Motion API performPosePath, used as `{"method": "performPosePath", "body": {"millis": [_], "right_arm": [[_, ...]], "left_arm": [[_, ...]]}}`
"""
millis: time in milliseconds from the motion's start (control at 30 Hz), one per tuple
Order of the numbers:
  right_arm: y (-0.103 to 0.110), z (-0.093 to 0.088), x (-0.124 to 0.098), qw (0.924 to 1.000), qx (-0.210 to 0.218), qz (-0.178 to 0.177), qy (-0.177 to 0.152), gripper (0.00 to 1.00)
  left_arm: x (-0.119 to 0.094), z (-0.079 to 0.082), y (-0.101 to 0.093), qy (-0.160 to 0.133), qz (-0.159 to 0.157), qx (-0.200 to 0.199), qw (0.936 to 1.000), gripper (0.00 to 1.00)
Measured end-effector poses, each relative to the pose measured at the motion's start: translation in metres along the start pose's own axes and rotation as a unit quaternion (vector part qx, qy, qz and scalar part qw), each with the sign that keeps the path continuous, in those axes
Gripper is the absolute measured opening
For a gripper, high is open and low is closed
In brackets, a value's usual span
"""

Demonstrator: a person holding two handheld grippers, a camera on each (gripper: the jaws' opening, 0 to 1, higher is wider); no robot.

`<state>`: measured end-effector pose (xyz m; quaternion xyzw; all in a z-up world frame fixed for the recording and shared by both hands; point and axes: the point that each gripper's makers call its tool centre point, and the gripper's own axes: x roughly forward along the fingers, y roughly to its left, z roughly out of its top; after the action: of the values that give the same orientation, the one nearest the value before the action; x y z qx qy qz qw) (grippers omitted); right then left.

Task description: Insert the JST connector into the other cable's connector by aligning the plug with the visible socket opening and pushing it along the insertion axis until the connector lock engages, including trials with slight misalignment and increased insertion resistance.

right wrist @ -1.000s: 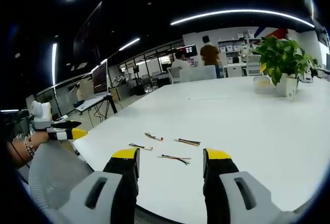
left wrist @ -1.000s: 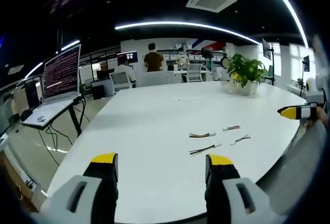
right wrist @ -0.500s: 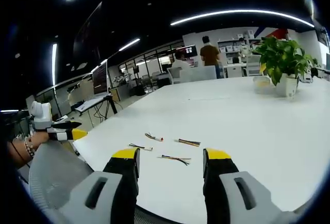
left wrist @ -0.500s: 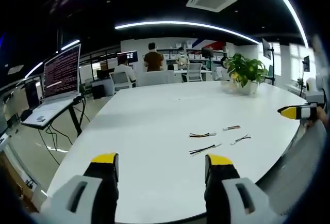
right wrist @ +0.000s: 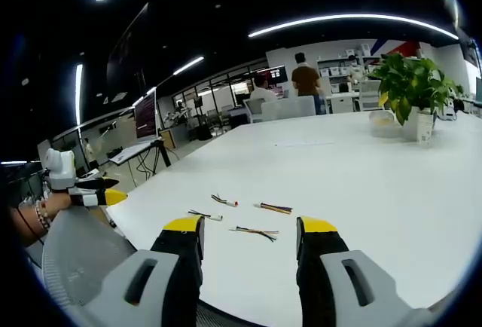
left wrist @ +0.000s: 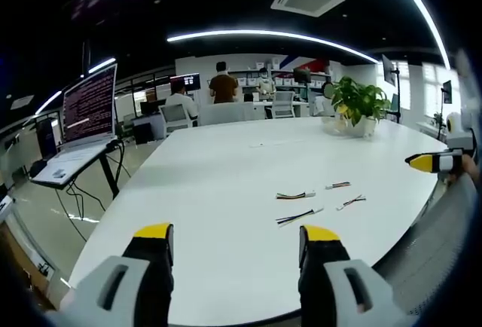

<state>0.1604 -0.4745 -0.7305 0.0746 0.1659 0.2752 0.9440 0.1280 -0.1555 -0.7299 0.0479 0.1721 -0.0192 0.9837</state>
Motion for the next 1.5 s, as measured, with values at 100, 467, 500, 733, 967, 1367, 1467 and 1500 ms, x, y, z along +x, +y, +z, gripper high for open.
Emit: {"method": "performPosePath", "body": {"millis": [100,467,500,733,967,1367,1467,1500], "right_arm": [[-0.001,0.000,0.000,1.0000,0.001,-0.002,-0.001,0.47],[-0.002,-0.002,0.001,1.0000,0.002,-0.004,0.009,0.46],[-0.002,-0.003,0.001,0.9999,0.002,-0.005,0.010,0.45],[-0.002,-0.007,0.002,0.9997,-0.002,-0.009,0.023,0.45],[-0.004,-0.012,0.004,0.9989,-0.008,-0.014,0.044,0.43],[0.003,-0.018,0.004,0.9980,-0.022,0.007,0.060,0.43],[0.004,-0.023,0.005,0.9963,-0.036,0.008,0.078,0.45],[0.005,-0.027,0.005,0.9947,-0.044,0.011,0.092,0.45]], "left_arm": [[0.000,0.001,0.000,-0.004,0.000,-0.001,1.0000,0.64],[0.001,-0.001,0.000,-0.001,-0.003,0.001,1.0000,0.64],[0.002,-0.001,0.000,0.000,-0.004,0.000,1.0000,0.64],[0.002,-0.001,-0.001,-0.001,-0.006,-0.001,1.0000,0.63],[0.003,-0.003,-0.002,0.006,-0.009,-0.007,0.9999,0.65],[0.003,-0.004,-0.003,0.007,-0.015,-0.003,0.9999,0.63],[0.001,-0.004,-0.004,0.006,-0.015,-0.002,0.9999,0.64],[0.001,-0.003,-0.004,0.003,-0.014,-0.002,0.9999,0.65]]}}
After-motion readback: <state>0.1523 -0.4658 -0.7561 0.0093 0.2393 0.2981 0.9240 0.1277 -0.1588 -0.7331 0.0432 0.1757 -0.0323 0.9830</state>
